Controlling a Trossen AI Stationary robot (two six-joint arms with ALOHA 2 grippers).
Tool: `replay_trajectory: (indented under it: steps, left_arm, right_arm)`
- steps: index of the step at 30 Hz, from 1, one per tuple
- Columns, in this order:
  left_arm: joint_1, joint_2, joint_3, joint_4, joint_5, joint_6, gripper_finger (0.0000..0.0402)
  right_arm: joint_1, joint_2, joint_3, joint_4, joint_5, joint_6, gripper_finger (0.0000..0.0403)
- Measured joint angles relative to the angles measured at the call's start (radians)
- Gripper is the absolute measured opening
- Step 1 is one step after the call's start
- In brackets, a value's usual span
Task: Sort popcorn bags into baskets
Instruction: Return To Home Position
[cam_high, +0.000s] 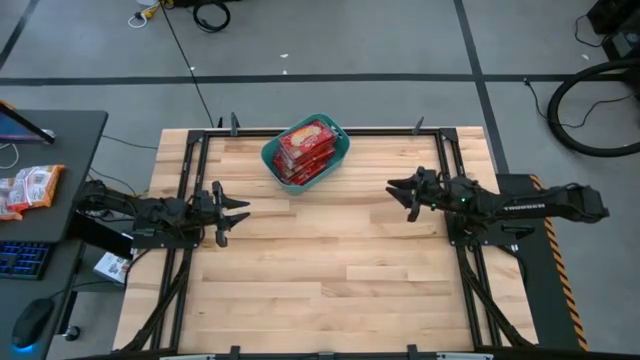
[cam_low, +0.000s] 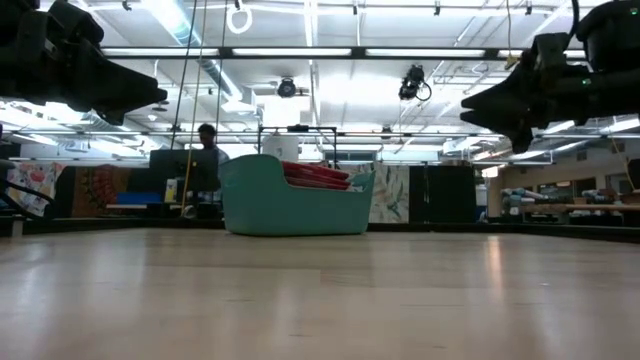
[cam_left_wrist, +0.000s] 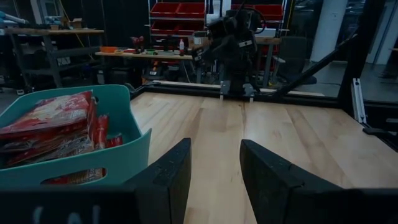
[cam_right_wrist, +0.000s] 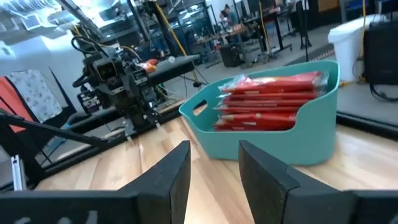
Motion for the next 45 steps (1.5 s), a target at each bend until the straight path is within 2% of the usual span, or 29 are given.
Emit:
replay_trajectory:
  steps: [5,10,17,24,27,45]
  left_arm:
    - [0.000,0.000,0.000,0.000,0.000,0.000,0.0142]
    - [0.000,0.000,0.000,0.000,0.000,0.001,0.0142]
    - [0.000,0.000,0.000,0.000,0.000,0.001,0.0142]
    - [0.000,0.000,0.000,0.000,0.000,0.001,0.0142]
    - [0.000,0.000,0.000,0.000,0.000,0.001,0.0142]
    - [0.000,0.000,0.000,0.000,0.000,0.001,0.0142]
  right_arm:
    - [0.000,-0.050,0.000,-0.056,0.006,-0.048,0.0139]
    - [0.000,-0.123,0.000,-0.223,-0.005,-0.062,0.0139]
    - [0.000,-0.294,0.000,-0.384,0.075,-0.018,0.0138]
    - [0.000,-0.427,0.000,-0.516,0.023,0.119,0.0138]
    - [0.000,-0.438,0.000,-0.513,0.022,0.163,0.0138]
    - [0.000,-0.438,0.000,-0.513,0.017,0.149,0.0139]
